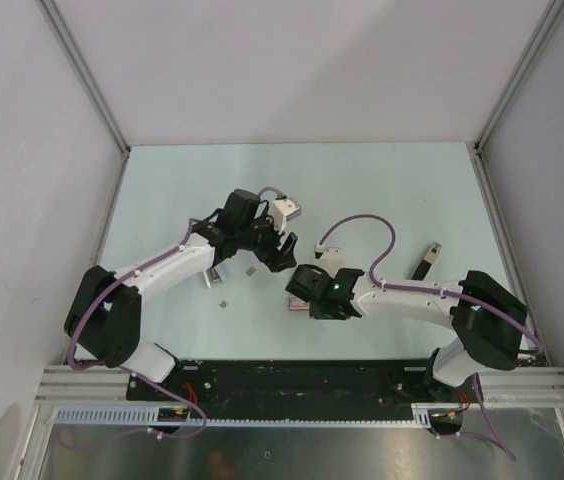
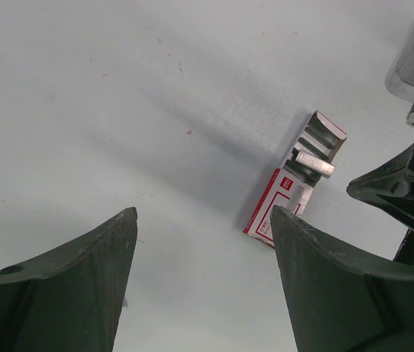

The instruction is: Unload the staples from the stapler

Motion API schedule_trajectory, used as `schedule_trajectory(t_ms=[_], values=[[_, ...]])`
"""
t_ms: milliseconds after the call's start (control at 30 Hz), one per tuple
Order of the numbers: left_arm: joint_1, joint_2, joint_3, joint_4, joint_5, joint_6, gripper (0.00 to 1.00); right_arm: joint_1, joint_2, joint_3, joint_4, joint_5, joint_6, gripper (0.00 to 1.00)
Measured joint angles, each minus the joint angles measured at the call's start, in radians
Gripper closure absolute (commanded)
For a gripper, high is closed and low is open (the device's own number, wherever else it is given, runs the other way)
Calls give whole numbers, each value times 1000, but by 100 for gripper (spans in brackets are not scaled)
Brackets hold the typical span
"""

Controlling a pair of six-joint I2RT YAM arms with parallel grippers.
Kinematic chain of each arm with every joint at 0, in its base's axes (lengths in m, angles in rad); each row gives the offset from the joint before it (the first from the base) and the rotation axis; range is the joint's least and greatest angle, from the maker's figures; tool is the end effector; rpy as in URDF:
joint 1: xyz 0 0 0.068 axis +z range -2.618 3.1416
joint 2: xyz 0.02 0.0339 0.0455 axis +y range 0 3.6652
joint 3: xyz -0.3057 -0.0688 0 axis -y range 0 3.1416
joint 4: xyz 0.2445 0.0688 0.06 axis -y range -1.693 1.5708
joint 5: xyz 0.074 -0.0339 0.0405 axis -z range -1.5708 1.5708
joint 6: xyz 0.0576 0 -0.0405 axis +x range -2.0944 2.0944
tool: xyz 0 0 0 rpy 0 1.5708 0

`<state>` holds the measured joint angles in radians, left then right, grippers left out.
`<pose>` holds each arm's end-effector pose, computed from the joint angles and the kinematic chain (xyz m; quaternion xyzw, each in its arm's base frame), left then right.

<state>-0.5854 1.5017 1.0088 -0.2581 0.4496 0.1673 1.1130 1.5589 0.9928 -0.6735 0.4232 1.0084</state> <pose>0.2651 -0.2058 0.2697 0.4112 0.7989 -0.2806 0.3376 0.1521 0.2551 0.2190 -0.0158 0.9648 0.0395 0.2595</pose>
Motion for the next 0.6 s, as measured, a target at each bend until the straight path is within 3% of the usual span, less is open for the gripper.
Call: schedule_trajectory(t_ms=[600], values=[[0, 0, 0, -15, 0, 0, 22, -58, 23, -92, 125, -82, -35, 100]])
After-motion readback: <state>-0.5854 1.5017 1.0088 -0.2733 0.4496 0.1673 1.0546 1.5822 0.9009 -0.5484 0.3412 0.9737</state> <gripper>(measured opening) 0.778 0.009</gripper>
